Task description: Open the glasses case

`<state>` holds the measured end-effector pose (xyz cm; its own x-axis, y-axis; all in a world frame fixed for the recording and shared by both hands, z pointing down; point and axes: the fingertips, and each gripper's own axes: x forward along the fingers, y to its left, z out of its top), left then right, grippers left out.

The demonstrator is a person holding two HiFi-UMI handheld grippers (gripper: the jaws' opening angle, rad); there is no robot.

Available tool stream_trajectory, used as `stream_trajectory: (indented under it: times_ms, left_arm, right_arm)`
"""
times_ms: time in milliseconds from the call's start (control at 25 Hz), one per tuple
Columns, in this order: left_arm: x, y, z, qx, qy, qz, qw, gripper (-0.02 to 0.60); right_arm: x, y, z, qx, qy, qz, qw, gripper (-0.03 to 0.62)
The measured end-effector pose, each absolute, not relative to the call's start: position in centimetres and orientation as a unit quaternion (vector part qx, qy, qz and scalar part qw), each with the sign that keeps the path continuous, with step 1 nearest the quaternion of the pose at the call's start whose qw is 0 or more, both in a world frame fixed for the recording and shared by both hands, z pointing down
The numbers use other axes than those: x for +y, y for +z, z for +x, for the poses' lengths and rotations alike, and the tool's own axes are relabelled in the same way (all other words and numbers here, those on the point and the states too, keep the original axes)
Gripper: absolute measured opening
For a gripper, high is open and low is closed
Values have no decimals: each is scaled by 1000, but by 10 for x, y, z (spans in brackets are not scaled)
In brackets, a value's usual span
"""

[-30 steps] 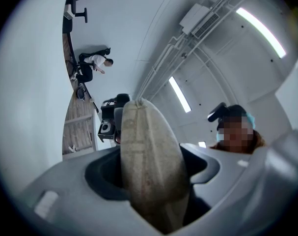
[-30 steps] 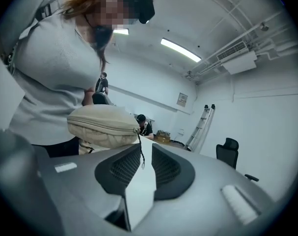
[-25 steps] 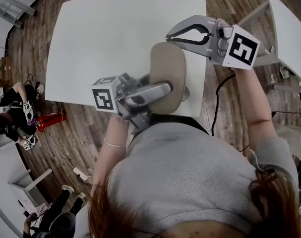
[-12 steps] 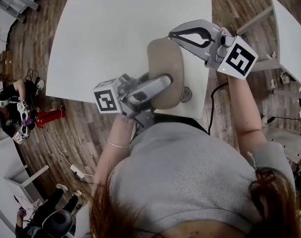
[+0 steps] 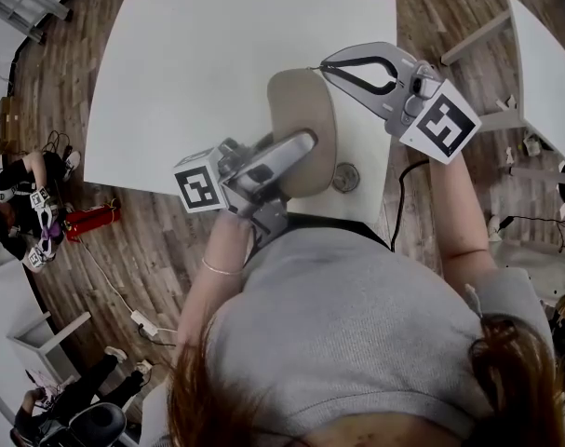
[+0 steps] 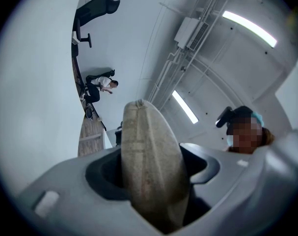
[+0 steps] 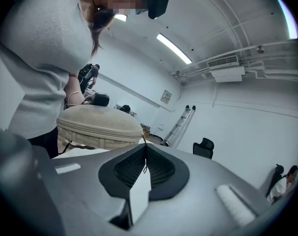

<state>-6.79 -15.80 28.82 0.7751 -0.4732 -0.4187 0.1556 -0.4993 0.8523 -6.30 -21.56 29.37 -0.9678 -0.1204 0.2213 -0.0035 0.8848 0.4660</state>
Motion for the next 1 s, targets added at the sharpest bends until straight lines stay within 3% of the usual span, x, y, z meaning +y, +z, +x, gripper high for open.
stream_trajectory:
  times_ms: [240, 400, 1000]
  left_arm:
    - [-162, 288, -65, -104, -313, 809, 486, 314]
    - [-164, 285, -66, -106, -316, 808, 486, 314]
    - [-168, 286, -66, -113, -316, 803, 492, 314]
  right_arm:
    - [-218, 294, -58, -964, -233, 42, 125, 11]
    - [-221, 289, -56, -978, -166, 77, 95, 11]
    - [-218, 287, -49, -943, -272, 73, 175, 9]
